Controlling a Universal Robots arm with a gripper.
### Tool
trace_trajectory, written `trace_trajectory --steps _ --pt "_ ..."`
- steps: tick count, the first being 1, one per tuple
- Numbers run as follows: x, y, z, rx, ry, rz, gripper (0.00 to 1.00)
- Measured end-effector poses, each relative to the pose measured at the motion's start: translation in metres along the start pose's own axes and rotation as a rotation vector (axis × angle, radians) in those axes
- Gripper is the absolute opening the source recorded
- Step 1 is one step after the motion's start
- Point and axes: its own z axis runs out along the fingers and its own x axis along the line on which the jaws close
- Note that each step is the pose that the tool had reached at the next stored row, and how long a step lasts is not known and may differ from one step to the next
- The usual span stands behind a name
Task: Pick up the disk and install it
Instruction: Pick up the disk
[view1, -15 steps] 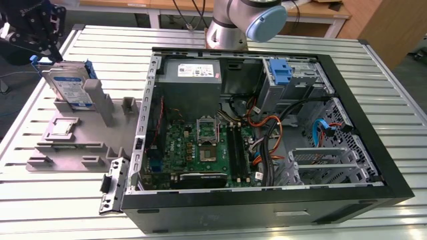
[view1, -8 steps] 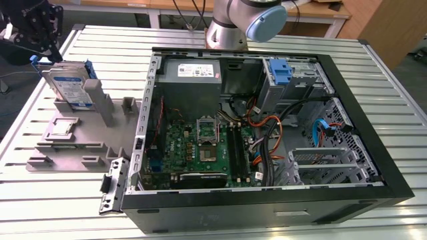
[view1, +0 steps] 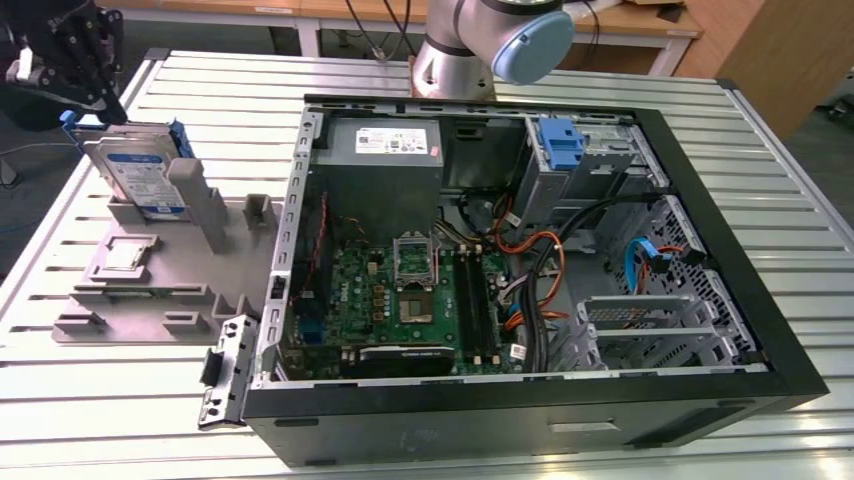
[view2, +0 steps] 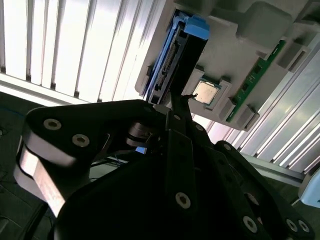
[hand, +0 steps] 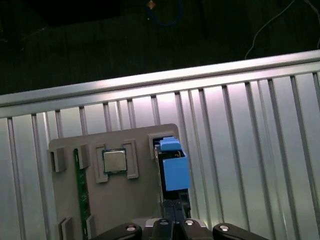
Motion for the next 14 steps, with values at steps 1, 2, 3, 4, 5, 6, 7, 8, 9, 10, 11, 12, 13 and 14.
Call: trace_trajectory --steps 1,2,3,4,5,6,7,8,9,10,11,12,13,14 --pt "0.0000 0.0000 0.0001 0.0050 -0.0011 -0.009 0.10" --pt "0.0000 0.0000 0.0003 0.0110 -0.0018 -0.016 0.10" --pt "0.0000 0.0002 0.0004 0.0149 -0.0024 -0.018 0.10" --pt "0.0000 0.0002 0.0004 0.0152 -0.0024 -0.018 0.10" --pt "0.0000 0.0002 0.0004 0.0152 -0.0024 -0.018 0.10" --pt "0.0001 0.0002 0.0008 0.0153 -0.0024 -0.018 0.10" --pt "0.0001 0.0002 0.0015 0.0155 -0.0026 -0.018 0.10" --pt "0.0001 0.0002 0.0020 0.0155 -0.0026 -0.018 0.10" --pt "0.0001 0.0002 0.0021 0.0153 -0.0024 -0.018 0.10" --pt "0.0001 0.0002 0.0021 0.0152 -0.0023 -0.018 0.10" --pt "0.0001 0.0002 0.0021 0.0151 -0.0023 -0.018 0.10" --pt "0.0001 0.0002 0.0022 0.0152 -0.0024 -0.018 0.10" --pt "0.0001 0.0002 0.0023 0.0152 -0.0031 -0.018 0.10" --pt "0.0001 0.0003 0.0025 0.0135 -0.0171 -0.018 0.10"
